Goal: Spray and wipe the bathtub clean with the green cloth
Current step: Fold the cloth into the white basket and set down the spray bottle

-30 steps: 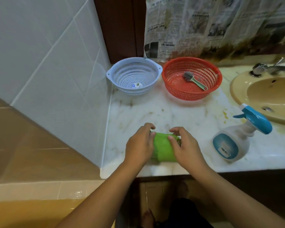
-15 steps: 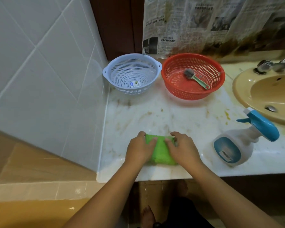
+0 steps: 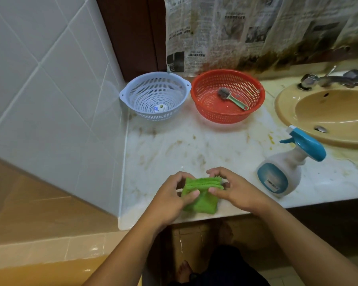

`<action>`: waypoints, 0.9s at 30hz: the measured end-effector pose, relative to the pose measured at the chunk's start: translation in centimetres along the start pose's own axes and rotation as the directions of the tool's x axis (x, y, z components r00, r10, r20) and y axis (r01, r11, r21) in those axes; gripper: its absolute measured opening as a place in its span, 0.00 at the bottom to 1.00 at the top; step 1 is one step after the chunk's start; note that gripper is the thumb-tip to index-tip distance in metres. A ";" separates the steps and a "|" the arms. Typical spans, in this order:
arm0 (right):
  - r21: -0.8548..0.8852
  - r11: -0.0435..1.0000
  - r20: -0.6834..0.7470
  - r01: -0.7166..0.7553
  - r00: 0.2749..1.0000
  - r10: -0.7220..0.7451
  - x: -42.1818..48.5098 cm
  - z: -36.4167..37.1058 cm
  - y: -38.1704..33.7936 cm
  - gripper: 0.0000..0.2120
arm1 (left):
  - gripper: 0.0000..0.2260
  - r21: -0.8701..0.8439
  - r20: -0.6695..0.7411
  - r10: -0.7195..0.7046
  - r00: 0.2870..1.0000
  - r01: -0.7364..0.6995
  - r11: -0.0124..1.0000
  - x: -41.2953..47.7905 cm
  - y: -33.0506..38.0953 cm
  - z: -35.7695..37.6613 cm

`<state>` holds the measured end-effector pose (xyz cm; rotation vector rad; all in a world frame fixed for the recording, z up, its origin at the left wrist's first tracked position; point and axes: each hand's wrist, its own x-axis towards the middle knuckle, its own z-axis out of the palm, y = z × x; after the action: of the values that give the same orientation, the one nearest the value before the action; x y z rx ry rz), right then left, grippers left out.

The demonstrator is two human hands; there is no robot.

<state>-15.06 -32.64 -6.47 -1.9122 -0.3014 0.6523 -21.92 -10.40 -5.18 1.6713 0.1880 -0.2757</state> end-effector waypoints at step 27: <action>0.030 0.991 -0.534 -0.133 0.836 0.128 -9.9 0.8 3.2 0.22 | 0.24 0.840 0.270 0.284 0.920 -0.369 0.397 2.1 -4.6 8.0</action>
<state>-23.85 -38.18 -6.59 -2.0467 0.1880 0.1772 -21.80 -17.89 -10.96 2.7007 -0.4613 -0.1284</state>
